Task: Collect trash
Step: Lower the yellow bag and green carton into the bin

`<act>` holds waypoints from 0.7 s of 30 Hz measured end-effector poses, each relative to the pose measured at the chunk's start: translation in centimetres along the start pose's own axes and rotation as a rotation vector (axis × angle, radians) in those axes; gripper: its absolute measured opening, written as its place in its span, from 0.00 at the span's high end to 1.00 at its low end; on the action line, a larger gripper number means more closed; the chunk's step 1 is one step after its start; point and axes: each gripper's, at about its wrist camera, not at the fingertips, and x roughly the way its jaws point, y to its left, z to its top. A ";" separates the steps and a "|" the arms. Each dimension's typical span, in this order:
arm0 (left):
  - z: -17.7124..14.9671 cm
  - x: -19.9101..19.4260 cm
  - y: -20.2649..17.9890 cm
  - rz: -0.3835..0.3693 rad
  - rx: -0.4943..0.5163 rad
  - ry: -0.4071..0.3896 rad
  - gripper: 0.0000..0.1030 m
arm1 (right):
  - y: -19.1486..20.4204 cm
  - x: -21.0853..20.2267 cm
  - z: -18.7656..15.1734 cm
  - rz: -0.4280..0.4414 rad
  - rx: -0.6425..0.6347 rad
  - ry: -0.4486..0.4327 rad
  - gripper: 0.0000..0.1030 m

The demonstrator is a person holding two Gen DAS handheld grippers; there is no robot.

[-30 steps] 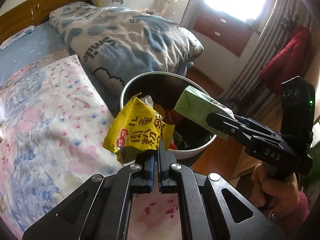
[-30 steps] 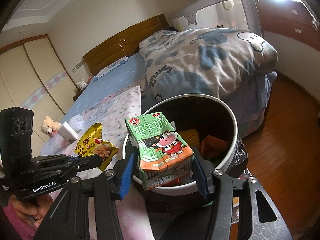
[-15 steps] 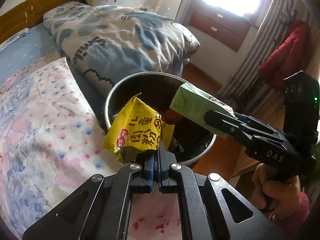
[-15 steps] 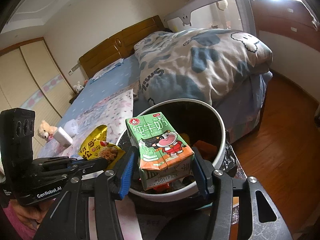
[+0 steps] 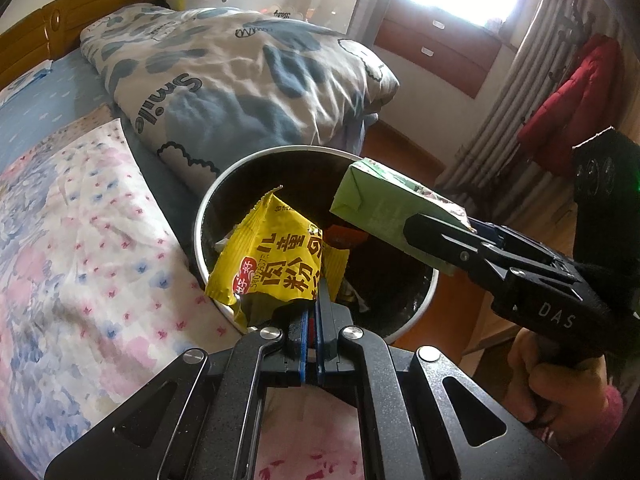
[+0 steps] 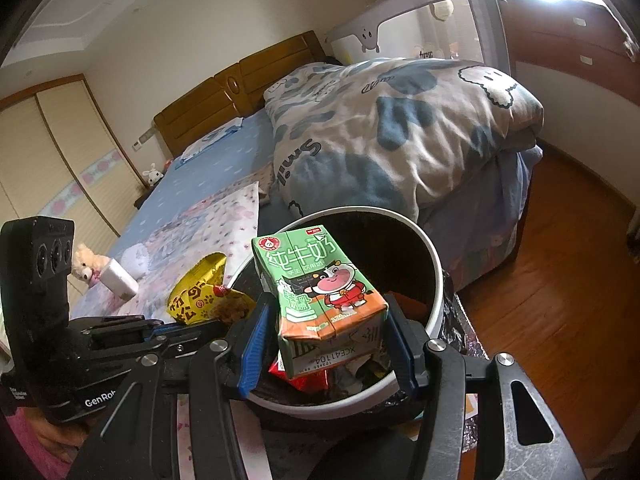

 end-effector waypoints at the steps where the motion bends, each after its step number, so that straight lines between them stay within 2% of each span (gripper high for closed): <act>1: 0.0 0.1 0.0 -0.001 0.000 0.001 0.98 | 0.0 0.0 0.1 0.000 0.001 0.000 0.48; 21: 0.6 1.0 0.3 -0.017 -0.006 0.024 0.98 | -0.6 1.3 0.9 -0.009 0.017 0.017 0.48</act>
